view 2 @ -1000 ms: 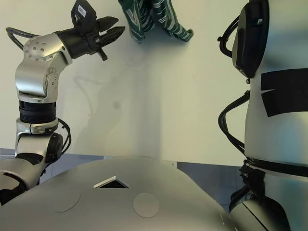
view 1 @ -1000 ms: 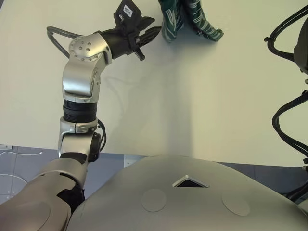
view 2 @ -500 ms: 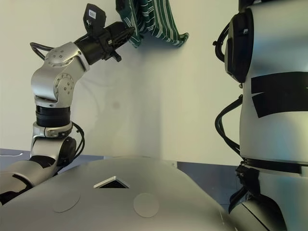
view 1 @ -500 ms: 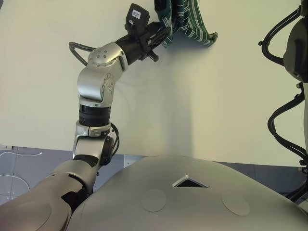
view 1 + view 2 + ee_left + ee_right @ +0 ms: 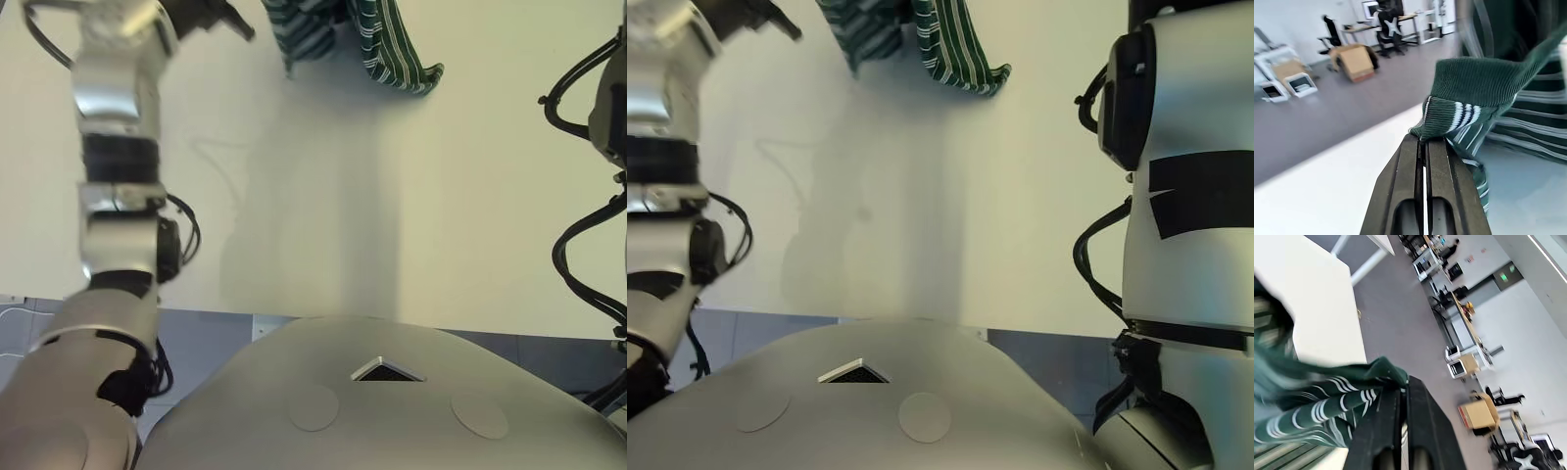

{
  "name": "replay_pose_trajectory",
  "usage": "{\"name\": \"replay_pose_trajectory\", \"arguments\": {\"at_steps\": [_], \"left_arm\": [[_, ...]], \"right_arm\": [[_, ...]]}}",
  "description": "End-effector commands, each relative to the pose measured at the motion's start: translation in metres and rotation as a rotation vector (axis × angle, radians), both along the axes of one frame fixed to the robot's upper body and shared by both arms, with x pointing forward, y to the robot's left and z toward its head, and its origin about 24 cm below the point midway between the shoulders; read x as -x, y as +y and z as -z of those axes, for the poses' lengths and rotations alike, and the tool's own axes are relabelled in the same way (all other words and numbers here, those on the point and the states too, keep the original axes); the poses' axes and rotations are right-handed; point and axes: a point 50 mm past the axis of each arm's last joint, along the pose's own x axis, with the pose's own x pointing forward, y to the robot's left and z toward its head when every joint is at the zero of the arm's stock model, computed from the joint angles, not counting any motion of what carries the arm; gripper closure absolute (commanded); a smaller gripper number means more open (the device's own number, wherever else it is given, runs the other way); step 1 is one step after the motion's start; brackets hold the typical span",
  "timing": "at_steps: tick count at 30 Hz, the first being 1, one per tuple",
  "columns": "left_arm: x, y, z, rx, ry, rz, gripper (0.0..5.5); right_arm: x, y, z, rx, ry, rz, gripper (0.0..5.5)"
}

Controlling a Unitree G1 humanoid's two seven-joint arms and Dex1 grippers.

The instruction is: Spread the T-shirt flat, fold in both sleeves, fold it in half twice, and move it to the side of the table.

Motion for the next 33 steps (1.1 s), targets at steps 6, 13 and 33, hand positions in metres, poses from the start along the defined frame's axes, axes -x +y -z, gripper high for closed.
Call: {"name": "replay_pose_trajectory", "arguments": {"at_steps": [6, 13, 33], "left_arm": [[-0.036, 0.018, -0.131, -0.26, -0.27, -0.225, 5.48], [-0.031, 0.02, -0.16, -0.305, -0.339, -0.279, 5.48], [0.169, 0.041, -0.021, -0.617, 0.743, 1.072, 5.48]], "right_arm": [[-0.006, -0.017, -0.043, 0.026, -0.267, 0.286, 5.5], [-0.002, -0.027, -0.064, 0.053, -0.373, 0.347, 5.5], [0.171, -0.031, 0.032, 0.19, 0.923, -0.804, 5.5]]}}
